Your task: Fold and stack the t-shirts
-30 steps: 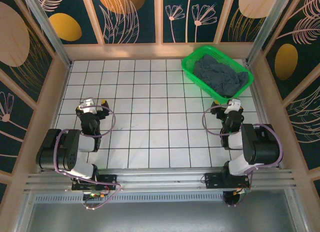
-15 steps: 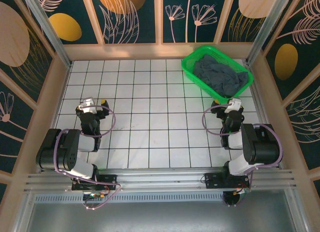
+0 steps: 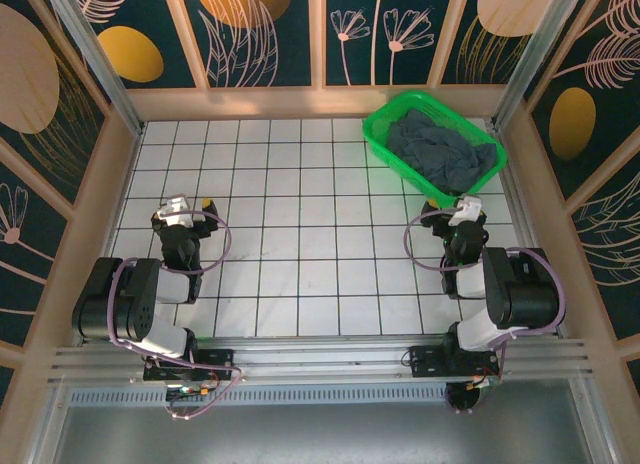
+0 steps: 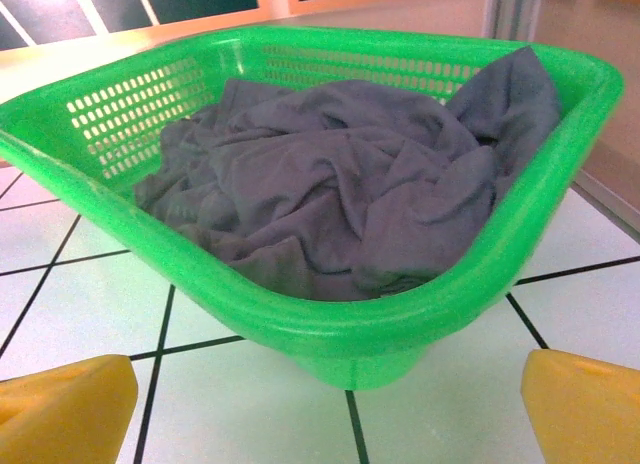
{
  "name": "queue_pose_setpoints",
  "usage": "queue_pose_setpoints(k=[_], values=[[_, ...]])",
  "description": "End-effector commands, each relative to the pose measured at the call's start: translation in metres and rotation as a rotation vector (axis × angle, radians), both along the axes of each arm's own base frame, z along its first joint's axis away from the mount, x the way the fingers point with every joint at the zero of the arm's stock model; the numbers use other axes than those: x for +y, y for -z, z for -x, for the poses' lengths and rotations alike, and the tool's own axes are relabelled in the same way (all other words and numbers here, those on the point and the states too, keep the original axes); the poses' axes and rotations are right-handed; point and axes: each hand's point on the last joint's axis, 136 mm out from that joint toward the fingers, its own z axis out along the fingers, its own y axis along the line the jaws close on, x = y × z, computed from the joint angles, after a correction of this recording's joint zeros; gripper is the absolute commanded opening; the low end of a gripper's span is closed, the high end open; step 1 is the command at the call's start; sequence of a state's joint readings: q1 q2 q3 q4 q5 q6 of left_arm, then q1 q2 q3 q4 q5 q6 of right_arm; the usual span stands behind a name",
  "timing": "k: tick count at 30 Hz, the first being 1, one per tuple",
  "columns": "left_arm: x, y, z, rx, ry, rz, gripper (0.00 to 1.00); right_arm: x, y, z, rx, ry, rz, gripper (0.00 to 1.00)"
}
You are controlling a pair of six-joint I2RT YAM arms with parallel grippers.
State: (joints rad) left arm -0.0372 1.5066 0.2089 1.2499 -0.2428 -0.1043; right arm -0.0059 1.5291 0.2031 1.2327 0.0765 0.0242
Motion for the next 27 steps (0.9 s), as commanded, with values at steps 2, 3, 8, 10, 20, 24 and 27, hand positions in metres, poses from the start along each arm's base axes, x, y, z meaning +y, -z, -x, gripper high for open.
queue_pose_setpoints(k=[2,3,8,10,20,24,27], values=[[0.005,-0.016,0.002,-0.071,-0.017,-0.005,0.99,0.002,-0.017,0.000,-0.074,-0.015,0.013,0.99],[0.005,-0.016,0.002,-0.071,-0.021,-0.002,0.99,0.002,-0.018,0.000,-0.075,-0.016,0.011,0.99],[0.006,-0.015,0.000,-0.064,-0.024,-0.004,0.99,0.004,-0.017,-0.001,-0.073,-0.029,0.014,0.99],[0.006,-0.015,0.001,-0.065,-0.026,-0.003,0.99,0.003,-0.018,0.000,-0.075,-0.024,0.014,0.99],[0.018,-0.060,0.031,-0.153,-0.102,0.061,0.99,-0.023,-0.075,0.039,-0.152,0.208,0.034,0.99],[0.021,-0.081,0.046,-0.191,-0.145,0.085,0.99,-0.037,-0.118,0.064,-0.209,0.293,0.023,0.99],[0.023,-0.106,0.052,-0.249,-0.165,0.101,0.99,-0.040,-0.178,0.074,-0.272,0.313,0.005,0.99]])
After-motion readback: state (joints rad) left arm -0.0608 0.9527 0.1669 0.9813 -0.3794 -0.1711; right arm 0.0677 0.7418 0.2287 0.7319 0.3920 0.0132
